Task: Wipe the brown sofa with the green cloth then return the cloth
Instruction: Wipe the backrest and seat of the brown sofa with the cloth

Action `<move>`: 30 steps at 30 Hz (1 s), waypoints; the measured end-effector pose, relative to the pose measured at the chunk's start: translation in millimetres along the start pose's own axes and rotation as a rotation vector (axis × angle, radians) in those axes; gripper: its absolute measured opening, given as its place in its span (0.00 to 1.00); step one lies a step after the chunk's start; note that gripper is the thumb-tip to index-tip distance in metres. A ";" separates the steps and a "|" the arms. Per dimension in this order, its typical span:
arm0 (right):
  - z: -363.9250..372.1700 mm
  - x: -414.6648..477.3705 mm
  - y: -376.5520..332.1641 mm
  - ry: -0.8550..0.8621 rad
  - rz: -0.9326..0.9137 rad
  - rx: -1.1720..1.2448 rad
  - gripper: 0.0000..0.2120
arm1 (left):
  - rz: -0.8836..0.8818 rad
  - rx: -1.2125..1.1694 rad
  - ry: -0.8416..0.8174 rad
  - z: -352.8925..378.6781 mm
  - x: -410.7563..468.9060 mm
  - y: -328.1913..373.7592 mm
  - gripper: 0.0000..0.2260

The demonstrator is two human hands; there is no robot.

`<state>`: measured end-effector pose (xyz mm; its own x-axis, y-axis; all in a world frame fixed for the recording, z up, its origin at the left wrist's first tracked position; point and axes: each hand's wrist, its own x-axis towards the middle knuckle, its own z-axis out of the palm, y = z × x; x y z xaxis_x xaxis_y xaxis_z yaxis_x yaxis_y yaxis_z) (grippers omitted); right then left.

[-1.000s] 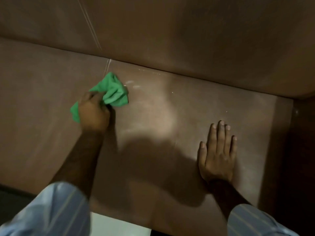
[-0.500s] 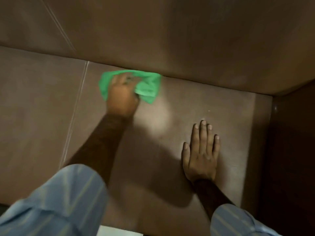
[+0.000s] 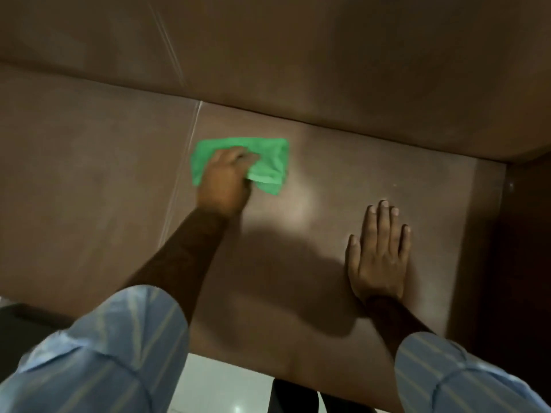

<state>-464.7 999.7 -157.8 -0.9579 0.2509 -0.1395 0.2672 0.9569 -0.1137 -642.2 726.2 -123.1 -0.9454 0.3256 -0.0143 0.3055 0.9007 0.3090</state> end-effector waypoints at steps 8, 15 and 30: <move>-7.7 -5.0 -14.1 0.018 0.009 -0.056 0.32 | -0.230 -0.080 -0.033 4.6 -179.1 -2.3 0.22; -21.3 -39.7 -108.1 -0.004 -0.235 -0.051 0.35 | -0.391 -0.218 -0.078 -30.4 -253.9 -9.1 0.21; -35.0 -259.6 -534.9 -0.267 -1.280 -0.176 0.34 | -1.060 -0.170 0.156 -199.8 -613.4 -279.6 0.21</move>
<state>-362.6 427.9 -26.3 -0.4657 -0.8571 -0.2203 -0.8432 0.5054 -0.1834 -170.3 217.2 -10.8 -0.7269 -0.6455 -0.2345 -0.6835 0.6467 0.3386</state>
